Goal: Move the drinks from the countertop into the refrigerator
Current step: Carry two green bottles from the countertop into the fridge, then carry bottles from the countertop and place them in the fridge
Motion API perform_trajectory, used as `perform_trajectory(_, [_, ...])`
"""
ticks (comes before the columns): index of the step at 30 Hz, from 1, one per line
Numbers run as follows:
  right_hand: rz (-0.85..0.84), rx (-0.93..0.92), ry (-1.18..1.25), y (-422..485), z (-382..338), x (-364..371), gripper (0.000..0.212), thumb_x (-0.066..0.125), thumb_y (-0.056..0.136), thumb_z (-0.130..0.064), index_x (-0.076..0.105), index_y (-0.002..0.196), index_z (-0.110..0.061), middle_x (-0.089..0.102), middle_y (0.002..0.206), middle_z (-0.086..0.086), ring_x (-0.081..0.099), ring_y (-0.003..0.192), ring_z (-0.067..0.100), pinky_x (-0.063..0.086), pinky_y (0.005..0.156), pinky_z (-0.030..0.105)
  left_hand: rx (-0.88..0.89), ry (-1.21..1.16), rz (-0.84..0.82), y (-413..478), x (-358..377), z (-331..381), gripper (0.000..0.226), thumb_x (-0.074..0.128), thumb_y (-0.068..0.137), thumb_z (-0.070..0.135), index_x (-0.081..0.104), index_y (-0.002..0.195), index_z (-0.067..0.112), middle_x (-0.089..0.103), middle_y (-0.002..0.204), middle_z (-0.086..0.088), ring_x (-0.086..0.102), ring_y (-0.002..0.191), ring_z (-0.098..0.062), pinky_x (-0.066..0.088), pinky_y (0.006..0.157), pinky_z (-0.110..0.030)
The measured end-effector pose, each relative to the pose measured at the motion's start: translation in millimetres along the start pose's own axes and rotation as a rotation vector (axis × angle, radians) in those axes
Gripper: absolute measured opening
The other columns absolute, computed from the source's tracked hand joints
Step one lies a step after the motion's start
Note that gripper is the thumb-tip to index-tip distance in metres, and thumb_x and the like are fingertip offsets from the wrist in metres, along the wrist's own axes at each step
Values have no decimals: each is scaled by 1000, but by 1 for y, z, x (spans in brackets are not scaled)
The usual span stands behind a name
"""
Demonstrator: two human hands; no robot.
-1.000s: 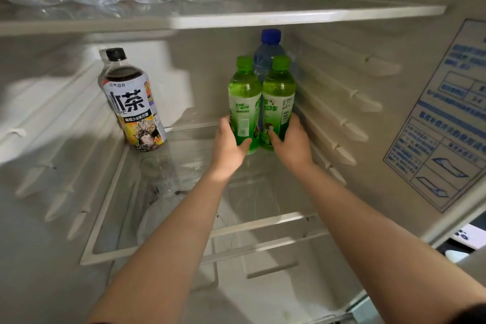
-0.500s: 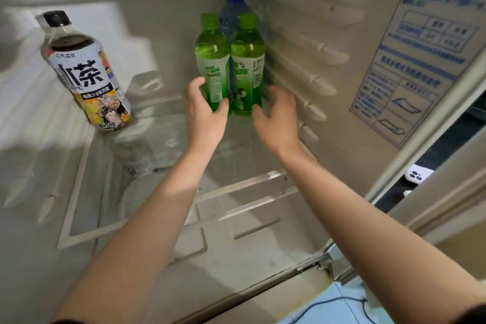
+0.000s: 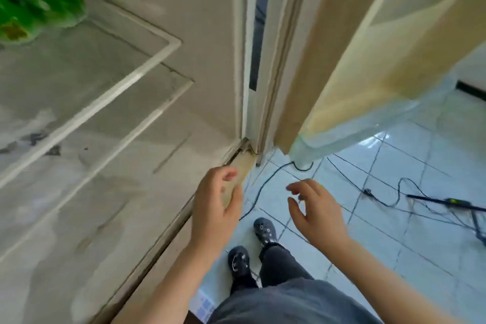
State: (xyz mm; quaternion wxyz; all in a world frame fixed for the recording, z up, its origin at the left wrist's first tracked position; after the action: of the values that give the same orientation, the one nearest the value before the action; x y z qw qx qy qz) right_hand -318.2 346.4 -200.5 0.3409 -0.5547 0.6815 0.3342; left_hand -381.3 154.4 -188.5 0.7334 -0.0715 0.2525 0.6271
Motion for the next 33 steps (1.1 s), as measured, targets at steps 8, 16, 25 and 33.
perform_trajectory(8, [-279, 971, -60, -188, 128, 29, 22, 48, 91, -32, 61, 104, -21, 64, 107, 2, 59, 98, 23, 44, 76, 29, -377, 403, -1177, -69, 123, -67, 40, 54, 94, 33, 50, 130, 16, 55, 128, 1, 55, 111, -14, 39, 91, -20])
perform_trajectory(16, [-312, 1355, 202, -346, 163, 31, 23, 48, 91, -30, 60, 108, -19, 64, 114, 3, 58, 106, 23, 41, 80, 26, -490, 668, -1290, -133, 178, -56, 23, 50, 96, 27, 62, 107, 10, 63, 105, -5, 57, 106, -21, 40, 82, -24])
perform_trajectory(25, [-322, 1504, 418, -543, 235, -33, 22, 47, 92, -30, 59, 109, -22, 63, 118, 1, 56, 108, 18, 41, 83, 23, -299, 951, -1534, -263, 304, 12, 27, 50, 92, 37, 60, 104, 15, 66, 114, -11, 60, 108, -26, 45, 83, -27])
perform_trajectory(33, [86, 1833, 585, -693, 288, -89, 22, 48, 93, -23, 61, 107, -13, 66, 109, 5, 61, 99, 21, 49, 86, 32, 137, 864, -1700, -381, 444, 155, 37, 50, 92, 38, 52, 126, 26, 61, 122, 6, 55, 114, -15, 40, 93, -24])
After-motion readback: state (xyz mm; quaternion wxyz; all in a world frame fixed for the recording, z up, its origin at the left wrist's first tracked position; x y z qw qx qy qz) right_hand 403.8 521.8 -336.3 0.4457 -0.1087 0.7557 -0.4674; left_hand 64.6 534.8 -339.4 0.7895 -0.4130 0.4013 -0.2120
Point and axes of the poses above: each hand's wrist, its own y-axis towards the middle knuckle, its own x-axis out of the palm, z = x × y, the point moved 1 cm from there along y, towards the middle knuckle
